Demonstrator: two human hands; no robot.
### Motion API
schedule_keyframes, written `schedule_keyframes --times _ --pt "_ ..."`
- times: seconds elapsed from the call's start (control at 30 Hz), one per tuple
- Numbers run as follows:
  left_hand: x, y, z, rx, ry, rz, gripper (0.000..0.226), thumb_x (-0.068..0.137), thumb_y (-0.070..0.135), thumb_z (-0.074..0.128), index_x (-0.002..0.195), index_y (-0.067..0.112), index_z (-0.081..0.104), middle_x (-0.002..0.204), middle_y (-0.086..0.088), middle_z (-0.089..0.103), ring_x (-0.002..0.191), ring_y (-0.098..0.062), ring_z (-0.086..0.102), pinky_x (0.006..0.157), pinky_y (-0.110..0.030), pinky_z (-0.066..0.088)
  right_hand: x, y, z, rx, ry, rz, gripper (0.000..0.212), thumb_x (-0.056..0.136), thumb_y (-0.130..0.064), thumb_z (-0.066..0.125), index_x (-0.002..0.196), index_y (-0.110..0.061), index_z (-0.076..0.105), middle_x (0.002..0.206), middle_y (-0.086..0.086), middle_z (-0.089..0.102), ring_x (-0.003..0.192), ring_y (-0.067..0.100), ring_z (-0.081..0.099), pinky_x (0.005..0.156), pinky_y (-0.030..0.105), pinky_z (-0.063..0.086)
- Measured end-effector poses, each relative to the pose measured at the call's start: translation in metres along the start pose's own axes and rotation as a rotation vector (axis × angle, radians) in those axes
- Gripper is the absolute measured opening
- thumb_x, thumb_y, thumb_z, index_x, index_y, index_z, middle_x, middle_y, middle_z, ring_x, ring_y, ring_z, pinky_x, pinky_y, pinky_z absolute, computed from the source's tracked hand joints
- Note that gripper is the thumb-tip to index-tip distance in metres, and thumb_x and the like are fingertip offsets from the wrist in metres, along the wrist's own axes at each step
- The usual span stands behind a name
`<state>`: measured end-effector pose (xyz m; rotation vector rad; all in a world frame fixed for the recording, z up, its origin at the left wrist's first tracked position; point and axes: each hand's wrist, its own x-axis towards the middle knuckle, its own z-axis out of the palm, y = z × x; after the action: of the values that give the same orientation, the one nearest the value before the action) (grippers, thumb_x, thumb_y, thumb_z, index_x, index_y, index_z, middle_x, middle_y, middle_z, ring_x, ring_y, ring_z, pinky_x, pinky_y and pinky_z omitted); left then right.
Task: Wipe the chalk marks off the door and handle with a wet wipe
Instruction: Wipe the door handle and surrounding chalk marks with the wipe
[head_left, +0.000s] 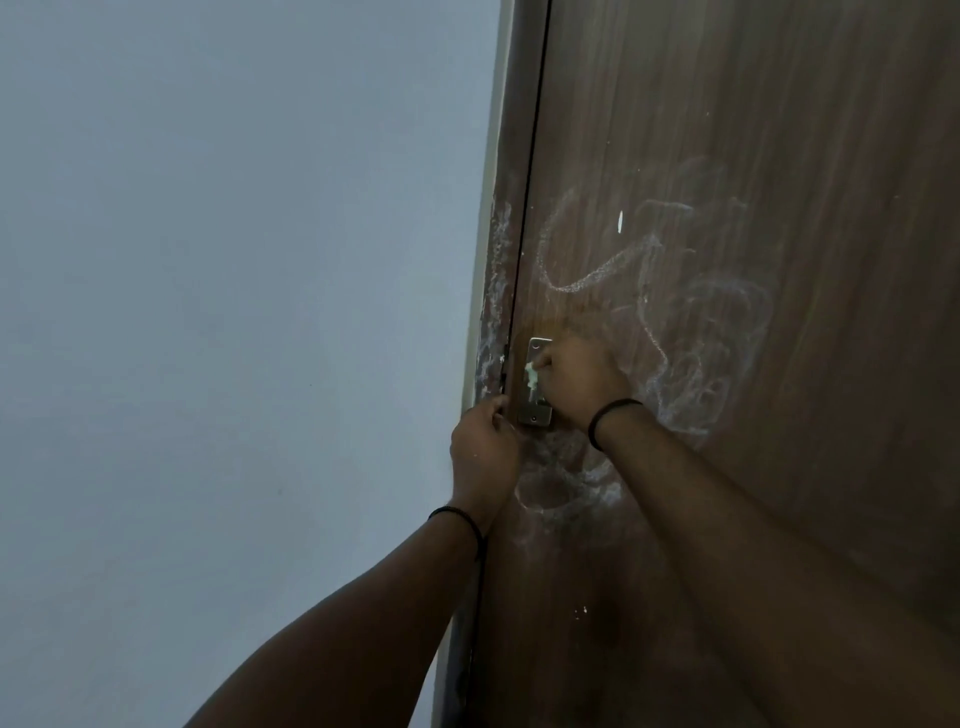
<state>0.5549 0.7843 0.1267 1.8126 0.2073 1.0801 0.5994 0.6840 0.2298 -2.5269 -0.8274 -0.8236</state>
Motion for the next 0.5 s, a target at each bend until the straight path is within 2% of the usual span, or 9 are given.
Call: schedule_keyframes --times 0.03,0.1,0.17,0.23,0.3,0.37,0.5 --pt "0.002 0.001 -0.002 0.005 0.007 -0.005 0.034 0.095 0.003 0.045 0.113 0.016 0.072 0.107 -0.003 0.074 0.086 -0.01 0.059 0.074 -0.016 0.043 0.003 -0.001 0.0 -0.109 -0.076 -0.001 0.024 0.09 -0.008 0.052 0.091 -0.003 0.075 0.097 0.014 0.072 0.082 0.022 0.064 0.072 0.029 0.053" --pt "0.005 0.001 -0.005 0.004 0.002 -0.019 0.034 0.095 0.002 0.046 0.113 0.015 0.071 0.108 -0.004 0.074 0.088 -0.012 0.06 0.077 -0.021 0.047 0.003 0.0 0.003 -0.178 -0.12 -0.013 0.023 0.09 -0.011 0.054 0.089 -0.005 0.075 0.093 0.013 0.073 0.082 0.025 0.065 0.071 0.031 0.052" --pt "0.005 0.0 -0.006 0.005 -0.012 -0.02 0.034 0.095 0.002 0.045 0.114 0.014 0.071 0.108 -0.005 0.073 0.089 -0.012 0.06 0.08 -0.025 0.05 0.003 0.004 0.004 -0.095 -0.104 -0.006 0.019 0.091 -0.011 0.059 0.093 -0.009 0.078 0.098 0.01 0.074 0.09 0.024 0.067 0.078 0.03 0.053" --pt "0.002 -0.001 -0.006 0.015 -0.014 -0.016 0.033 0.095 0.001 0.046 0.115 0.013 0.07 0.111 -0.005 0.073 0.089 -0.009 0.057 0.077 -0.02 0.045 0.004 0.01 0.001 0.05 -0.108 0.024 0.016 0.09 -0.01 0.064 0.095 -0.011 0.079 0.1 0.005 0.076 0.089 0.017 0.068 0.08 0.027 0.053" --pt "0.001 -0.002 -0.006 0.019 -0.016 -0.016 0.033 0.096 0.001 0.046 0.117 0.013 0.069 0.114 -0.005 0.072 0.09 -0.007 0.055 0.077 -0.017 0.042 0.008 0.013 -0.004 0.091 -0.152 0.021 0.014 0.088 -0.008 0.067 0.091 -0.014 0.08 0.093 0.003 0.077 0.072 0.003 0.063 0.063 0.016 0.047" --pt "0.001 -0.004 -0.005 0.014 -0.013 -0.017 0.033 0.096 0.002 0.047 0.118 0.013 0.069 0.115 -0.005 0.072 0.092 -0.007 0.056 0.077 -0.016 0.04 0.013 0.013 -0.006 0.056 -0.189 0.003 0.014 0.088 -0.008 0.068 0.09 -0.015 0.08 0.092 0.003 0.077 0.067 -0.001 0.058 0.058 0.012 0.04" --pt "0.001 -0.003 -0.007 0.007 -0.005 -0.005 0.031 0.096 0.003 0.048 0.117 0.013 0.07 0.113 -0.005 0.072 0.097 -0.016 0.063 0.077 -0.016 0.04 0.017 0.004 0.001 -0.056 -0.185 -0.036 0.019 0.093 -0.006 0.062 0.103 -0.011 0.078 0.109 0.007 0.074 0.098 0.019 0.066 0.082 0.022 0.046"
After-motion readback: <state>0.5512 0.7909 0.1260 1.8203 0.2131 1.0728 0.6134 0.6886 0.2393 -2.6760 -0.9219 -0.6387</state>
